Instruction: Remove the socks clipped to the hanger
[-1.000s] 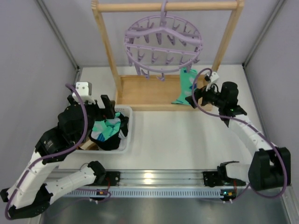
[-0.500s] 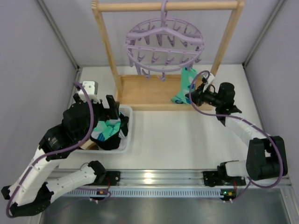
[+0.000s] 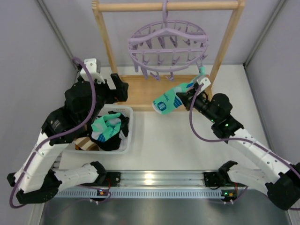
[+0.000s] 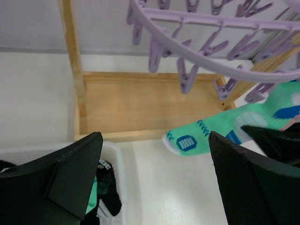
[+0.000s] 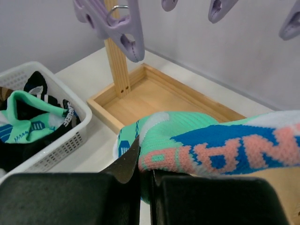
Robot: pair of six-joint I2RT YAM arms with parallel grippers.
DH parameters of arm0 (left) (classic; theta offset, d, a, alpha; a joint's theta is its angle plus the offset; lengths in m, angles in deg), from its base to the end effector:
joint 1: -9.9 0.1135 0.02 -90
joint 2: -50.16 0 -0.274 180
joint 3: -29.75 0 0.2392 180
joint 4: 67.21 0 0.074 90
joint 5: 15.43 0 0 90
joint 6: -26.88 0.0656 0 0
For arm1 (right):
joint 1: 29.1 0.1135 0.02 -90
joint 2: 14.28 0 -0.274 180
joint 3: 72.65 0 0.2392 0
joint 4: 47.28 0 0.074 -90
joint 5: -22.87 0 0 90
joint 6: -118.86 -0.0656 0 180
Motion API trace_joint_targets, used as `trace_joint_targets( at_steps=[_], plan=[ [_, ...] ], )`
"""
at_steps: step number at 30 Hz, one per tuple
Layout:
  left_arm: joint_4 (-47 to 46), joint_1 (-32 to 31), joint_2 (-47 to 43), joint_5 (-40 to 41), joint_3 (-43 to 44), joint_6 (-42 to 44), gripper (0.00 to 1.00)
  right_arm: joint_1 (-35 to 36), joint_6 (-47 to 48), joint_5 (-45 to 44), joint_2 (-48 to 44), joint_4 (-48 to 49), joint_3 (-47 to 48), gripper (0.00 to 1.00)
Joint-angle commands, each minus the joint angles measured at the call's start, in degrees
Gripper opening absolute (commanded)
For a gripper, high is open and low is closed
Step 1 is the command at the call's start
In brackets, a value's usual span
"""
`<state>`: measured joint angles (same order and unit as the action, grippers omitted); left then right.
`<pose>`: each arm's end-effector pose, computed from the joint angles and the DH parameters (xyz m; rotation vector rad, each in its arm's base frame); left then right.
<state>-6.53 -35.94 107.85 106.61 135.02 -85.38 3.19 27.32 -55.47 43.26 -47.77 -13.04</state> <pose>0.1372 -0.0914 0.4923 -0.0327 1.7777 -0.3583 0.2044 0.1449 0.3571 -0.5747 1.4689 0.6224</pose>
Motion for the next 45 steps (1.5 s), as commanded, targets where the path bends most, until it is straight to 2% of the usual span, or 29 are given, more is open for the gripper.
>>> trace_joint_targets(
  at_steps=[1,5,10,14,19,26,31,37,41,45],
  plan=[
    [-2.7,0.1,4.8,-4.2,7.7,-0.5,0.98,5.7,-0.6,-15.7,-1.7,-3.8,2.0,0.0],
    [-2.6,-1.3,10.8,-4.5,16.7,0.9,0.98,16.7,4.0,-25.7,1.3,-5.2,3.4,0.0],
    [-2.4,-7.4,18.0,3.4,23.0,4.9,0.98,28.3,6.2,-42.8,10.2,-6.4,8.0,0.0],
    [-2.3,-11.0,21.7,6.8,27.1,8.1,0.98,34.8,9.9,-50.9,16.9,-5.5,12.6,0.0],
    [-2.3,-11.1,26.3,8.9,31.1,12.2,0.98,40.2,14.0,-58.3,24.8,-2.6,17.2,0.0],
    [-2.4,-11.0,30.9,13.4,30.6,13.8,0.98,44.3,18.2,-59.9,30.7,-0.7,23.2,0.0],
    [-2.6,-7.5,30.0,10.6,27.7,11.4,0.98,44.3,16.9,-58.5,29.7,1.2,21.7,0.0],
    [-3.9,-1.2,26.2,-2.7,20.5,7.0,0.96,44.2,15.3,-56.9,28.5,2.8,18.4,0.0],
    [-6.7,0.2,24.1,-6.4,15.9,6.7,0.95,44.2,14.6,-56.3,27.6,4.8,16.3,0.0],
    [-11.1,0.6,20.5,-11.4,10.0,6.8,0.94,43.8,12.0,-51.1,23.3,10.8,10.7,0.0]
  ],
)
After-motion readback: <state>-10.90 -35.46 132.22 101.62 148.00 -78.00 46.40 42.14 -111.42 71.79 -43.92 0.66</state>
